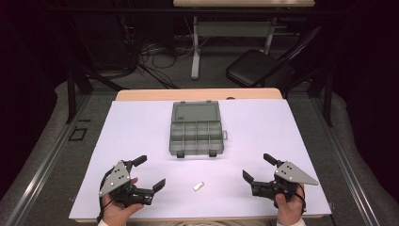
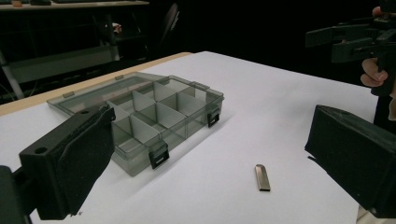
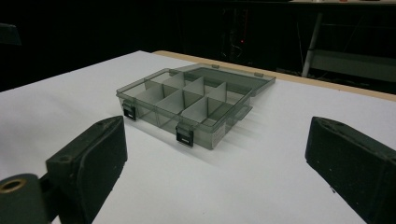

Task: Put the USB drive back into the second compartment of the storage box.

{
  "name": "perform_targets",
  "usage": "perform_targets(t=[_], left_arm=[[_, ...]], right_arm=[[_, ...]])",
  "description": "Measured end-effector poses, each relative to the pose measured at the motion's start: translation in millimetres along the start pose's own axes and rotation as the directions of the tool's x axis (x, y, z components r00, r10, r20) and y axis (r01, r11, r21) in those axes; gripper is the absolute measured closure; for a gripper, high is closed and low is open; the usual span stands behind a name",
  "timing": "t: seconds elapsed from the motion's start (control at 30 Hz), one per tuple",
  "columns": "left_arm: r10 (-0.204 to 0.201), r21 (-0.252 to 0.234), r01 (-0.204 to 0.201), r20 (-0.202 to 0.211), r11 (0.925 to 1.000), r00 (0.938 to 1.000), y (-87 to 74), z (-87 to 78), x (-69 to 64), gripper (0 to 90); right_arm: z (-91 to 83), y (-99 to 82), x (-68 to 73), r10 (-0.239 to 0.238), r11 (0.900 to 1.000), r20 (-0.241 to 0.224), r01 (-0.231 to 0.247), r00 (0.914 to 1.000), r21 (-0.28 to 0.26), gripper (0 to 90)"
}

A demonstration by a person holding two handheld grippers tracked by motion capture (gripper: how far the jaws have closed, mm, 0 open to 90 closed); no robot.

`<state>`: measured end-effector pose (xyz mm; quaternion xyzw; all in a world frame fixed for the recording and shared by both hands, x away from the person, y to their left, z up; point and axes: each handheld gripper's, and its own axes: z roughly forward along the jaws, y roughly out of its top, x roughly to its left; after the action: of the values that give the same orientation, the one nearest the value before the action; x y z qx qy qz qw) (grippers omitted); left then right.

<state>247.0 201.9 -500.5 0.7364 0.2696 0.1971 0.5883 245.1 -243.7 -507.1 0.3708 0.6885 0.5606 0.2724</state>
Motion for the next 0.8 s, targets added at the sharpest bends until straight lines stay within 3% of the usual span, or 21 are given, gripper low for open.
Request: perform_targets(t=[0.27,0.5,0.8], left_arm=[[-0.018,0.001,0.018,0.006,0.9998,0.9998,0.3,1.9,1.3,1.0],[-0.056,0.031,0.055,0.008,0.998,0.9984,1.4,5.9,0.9,1.0],[-0.065,0.067,0.065,0.001,0.9956,0.9979,8.9,18.1,-2.1,1.3]], right_arm=[[-1.1,0.2,1.8,-0.009,1.0,0.009,0.009,0.9999,0.001,5.3],[-0.3,0.5,2.7,-0.015,0.9999,0.008,0.015,0.9999,0.006,5.3],[2.3,1.2,2.3,-0.007,1.0,0.006,0.007,1.0,0.001,5.8]])
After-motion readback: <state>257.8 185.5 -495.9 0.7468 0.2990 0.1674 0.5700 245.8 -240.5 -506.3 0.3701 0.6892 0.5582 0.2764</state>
